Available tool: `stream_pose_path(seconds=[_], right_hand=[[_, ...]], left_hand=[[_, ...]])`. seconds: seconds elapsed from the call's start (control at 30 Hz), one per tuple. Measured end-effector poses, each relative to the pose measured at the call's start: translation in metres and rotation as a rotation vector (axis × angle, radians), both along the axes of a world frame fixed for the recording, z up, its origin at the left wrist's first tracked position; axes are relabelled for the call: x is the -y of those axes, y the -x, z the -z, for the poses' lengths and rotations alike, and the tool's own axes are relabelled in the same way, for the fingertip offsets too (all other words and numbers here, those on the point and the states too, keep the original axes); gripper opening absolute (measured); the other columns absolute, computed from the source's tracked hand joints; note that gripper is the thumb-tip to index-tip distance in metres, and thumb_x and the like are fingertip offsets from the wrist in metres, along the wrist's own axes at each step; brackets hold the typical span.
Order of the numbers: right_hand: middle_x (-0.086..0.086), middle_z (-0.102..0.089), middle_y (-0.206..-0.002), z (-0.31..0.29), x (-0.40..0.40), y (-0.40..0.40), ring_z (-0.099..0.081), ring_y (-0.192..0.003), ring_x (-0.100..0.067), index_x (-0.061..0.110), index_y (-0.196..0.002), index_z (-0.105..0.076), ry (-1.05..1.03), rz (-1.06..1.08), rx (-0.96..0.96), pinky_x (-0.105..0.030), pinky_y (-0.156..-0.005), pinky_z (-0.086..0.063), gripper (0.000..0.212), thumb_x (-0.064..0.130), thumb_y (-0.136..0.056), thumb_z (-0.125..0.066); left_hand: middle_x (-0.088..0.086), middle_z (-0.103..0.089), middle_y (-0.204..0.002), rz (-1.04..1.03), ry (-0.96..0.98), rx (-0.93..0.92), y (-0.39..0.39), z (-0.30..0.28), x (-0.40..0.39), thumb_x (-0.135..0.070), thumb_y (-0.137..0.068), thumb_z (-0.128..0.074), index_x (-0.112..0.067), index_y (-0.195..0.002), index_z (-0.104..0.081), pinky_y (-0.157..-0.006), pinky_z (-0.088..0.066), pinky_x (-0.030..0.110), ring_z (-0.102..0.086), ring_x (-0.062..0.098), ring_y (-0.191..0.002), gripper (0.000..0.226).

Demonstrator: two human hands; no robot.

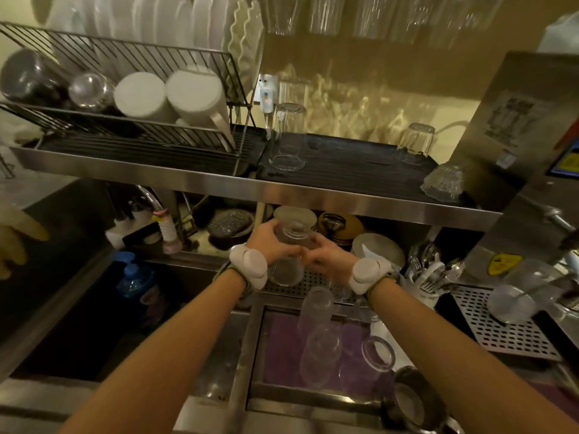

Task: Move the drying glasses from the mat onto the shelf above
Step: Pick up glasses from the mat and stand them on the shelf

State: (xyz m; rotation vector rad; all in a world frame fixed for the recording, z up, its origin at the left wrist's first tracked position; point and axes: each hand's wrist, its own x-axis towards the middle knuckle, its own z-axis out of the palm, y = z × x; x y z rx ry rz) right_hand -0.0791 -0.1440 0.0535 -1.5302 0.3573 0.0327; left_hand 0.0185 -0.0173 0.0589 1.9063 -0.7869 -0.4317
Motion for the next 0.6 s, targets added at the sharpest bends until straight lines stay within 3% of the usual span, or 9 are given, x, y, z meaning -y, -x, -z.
stream_pose_path(seconds=[0.1,0.2,0.3,0.37,0.43,0.53,0.6], right_hand=[[-0.003,-0.063,-0.111,-0.010,-0.008,0.001,-0.066,-0.093,-0.010,0.015,-0.130,-0.048,0.019,-0.079,0.052,-0.017,-0.068,-0.056,0.062,-0.022,-0.081,-0.043],[0.007,-0.069,-0.106,-0.022,-0.013,0.003,-0.070,-0.093,-0.005,0.029,-0.110,-0.059,0.003,-0.128,0.101,-0.019,-0.076,-0.057,0.064,-0.024,-0.076,-0.048],[0.006,-0.072,-0.109,-0.035,-0.013,0.007,-0.066,-0.106,-0.012,0.034,-0.106,-0.067,0.031,-0.166,0.097,-0.026,-0.090,-0.055,0.055,-0.009,-0.072,-0.063],[0.006,-0.073,-0.109,-0.051,-0.014,0.011,-0.066,-0.107,-0.011,0.034,-0.109,-0.067,0.078,-0.172,0.069,-0.025,-0.090,-0.054,0.052,0.003,-0.068,-0.067],[0.007,-0.074,-0.106,-0.061,-0.009,0.011,-0.068,-0.102,-0.008,0.029,-0.118,-0.062,0.093,-0.148,0.049,-0.022,-0.084,-0.055,0.051,0.002,-0.074,-0.061],[-0.002,-0.070,-0.110,-0.080,-0.004,0.010,-0.069,-0.099,-0.011,0.015,-0.123,-0.057,0.098,-0.100,0.079,-0.022,-0.079,-0.057,0.042,-0.004,-0.086,-0.050],[-0.011,-0.065,-0.119,-0.096,-0.001,0.009,-0.065,-0.108,-0.021,0.006,-0.129,-0.052,0.167,-0.043,0.102,-0.030,-0.089,-0.055,0.040,-0.003,-0.090,-0.049]], left_hand=[[-0.012,-0.063,-0.090,0.033,0.021,-0.001,0.006,-0.017,-0.009,-0.024,-0.062,-0.084,-0.018,-0.110,-0.059,-0.055,-0.044,0.002,-0.058,0.000,-0.079,0.054],[-0.023,-0.059,-0.082,0.076,0.072,-0.016,0.013,-0.035,-0.014,-0.030,-0.060,-0.085,-0.025,-0.101,-0.059,-0.050,-0.041,-0.002,-0.055,-0.009,-0.075,0.049],[-0.015,-0.064,-0.093,0.095,0.082,0.009,0.016,-0.054,-0.018,-0.038,-0.059,-0.084,-0.018,-0.108,-0.059,-0.066,-0.046,0.005,-0.060,-0.001,-0.087,0.059],[-0.003,-0.067,-0.109,0.097,0.104,0.031,0.016,-0.068,-0.020,-0.042,-0.059,-0.084,-0.016,-0.117,-0.058,-0.085,-0.052,0.022,-0.063,0.012,-0.104,0.068],[0.004,-0.061,-0.125,0.101,0.106,0.014,0.017,-0.081,-0.020,-0.046,-0.058,-0.083,-0.014,-0.128,-0.051,-0.101,-0.048,0.038,-0.057,0.021,-0.117,0.083],[0.008,-0.062,-0.123,0.104,0.170,-0.013,0.018,-0.101,-0.018,-0.049,-0.055,-0.081,-0.012,-0.127,-0.052,-0.101,-0.048,0.044,-0.059,0.023,-0.114,0.086],[0.007,-0.066,-0.115,0.094,0.210,0.006,0.018,-0.116,-0.014,-0.047,-0.060,-0.080,-0.013,-0.119,-0.057,-0.098,-0.050,0.043,-0.063,0.021,-0.107,0.072]])
